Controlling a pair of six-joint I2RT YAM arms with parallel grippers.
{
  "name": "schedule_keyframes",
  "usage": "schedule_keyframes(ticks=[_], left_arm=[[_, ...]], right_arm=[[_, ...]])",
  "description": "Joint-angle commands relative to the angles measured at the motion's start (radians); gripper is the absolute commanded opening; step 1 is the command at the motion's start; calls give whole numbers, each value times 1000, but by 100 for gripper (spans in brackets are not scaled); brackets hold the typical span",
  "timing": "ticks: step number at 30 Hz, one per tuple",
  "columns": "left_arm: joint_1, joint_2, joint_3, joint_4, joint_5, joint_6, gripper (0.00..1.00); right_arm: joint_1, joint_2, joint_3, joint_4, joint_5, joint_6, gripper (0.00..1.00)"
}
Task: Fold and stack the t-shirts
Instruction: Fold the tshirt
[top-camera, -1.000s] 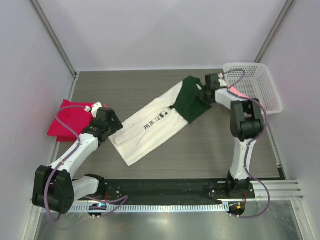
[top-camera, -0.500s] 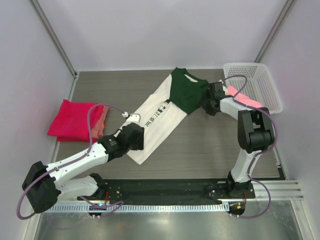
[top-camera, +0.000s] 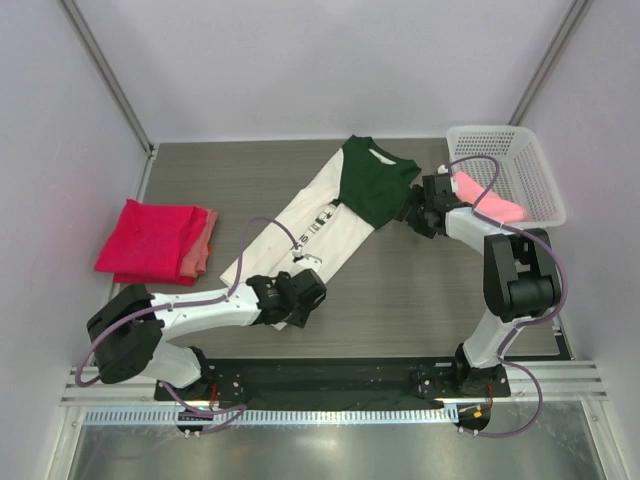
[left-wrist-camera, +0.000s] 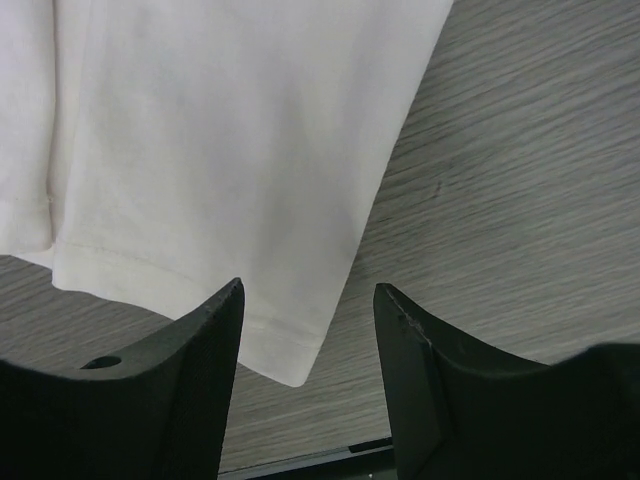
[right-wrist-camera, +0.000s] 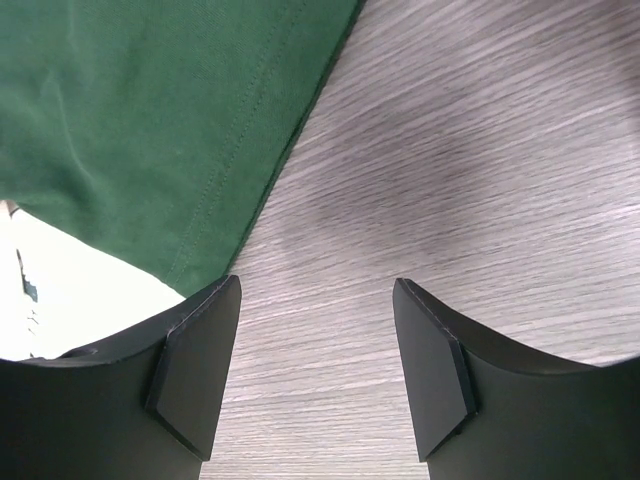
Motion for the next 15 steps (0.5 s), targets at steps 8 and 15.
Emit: schedule_keyframes(ticks=[8, 15], left_arm=[[-6, 158, 65, -80, -63, -61, 39], [-68, 178, 111, -16, 107, -93, 0]], right_arm=[[-4, -150, -126, 201, -4, -8, 68], [-4, -193, -143, 206, 33, -2, 68]])
